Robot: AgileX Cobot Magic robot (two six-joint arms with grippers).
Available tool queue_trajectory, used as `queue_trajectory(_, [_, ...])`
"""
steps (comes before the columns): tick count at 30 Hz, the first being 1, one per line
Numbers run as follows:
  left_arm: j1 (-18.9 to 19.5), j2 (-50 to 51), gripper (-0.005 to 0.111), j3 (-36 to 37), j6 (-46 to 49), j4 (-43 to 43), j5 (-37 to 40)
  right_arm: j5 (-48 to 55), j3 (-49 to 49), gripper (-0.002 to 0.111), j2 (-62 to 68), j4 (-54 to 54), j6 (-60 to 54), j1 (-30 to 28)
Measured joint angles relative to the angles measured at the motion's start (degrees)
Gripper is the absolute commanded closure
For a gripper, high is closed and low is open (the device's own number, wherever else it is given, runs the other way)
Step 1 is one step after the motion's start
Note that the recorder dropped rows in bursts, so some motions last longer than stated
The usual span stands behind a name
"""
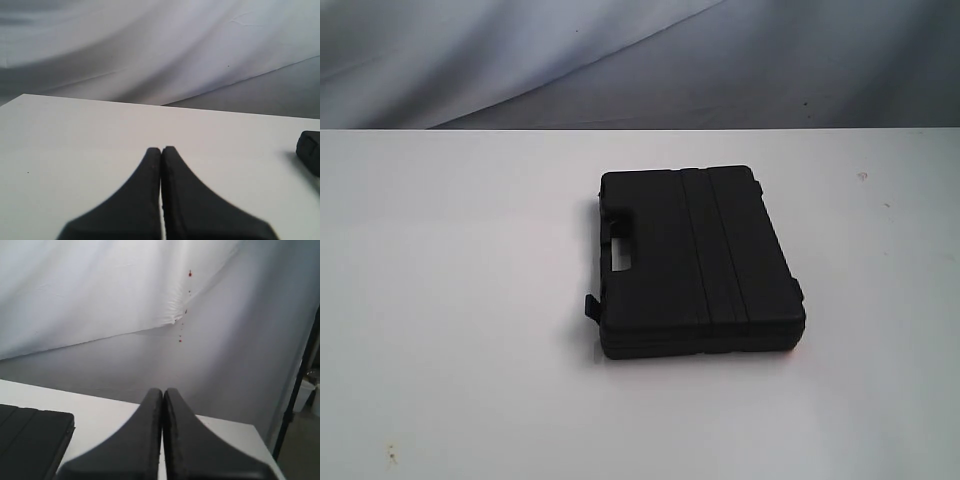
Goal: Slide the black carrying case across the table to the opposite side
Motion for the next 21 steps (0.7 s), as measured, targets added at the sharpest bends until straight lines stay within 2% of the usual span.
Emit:
queue_trajectory(6, [0.0, 0.0, 0.106, 0.0, 0.0, 0.0, 0.0, -3.9, 3.8, 0.108, 0.0, 6.9, 0.4, 0.0])
queue_trajectory(16, [0.0, 0.0, 0.106, 0.0, 0.0, 0.0, 0.0, -13.6, 11.1, 0.108, -1.3, 8.9, 1.3, -0.2])
queue_trajectory(21, [0.0, 0.0, 0.106, 0.0, 0.0, 0.0, 0.0, -13.8, 13.1, 0.108, -7.8, 13.9, 1.0, -3.3])
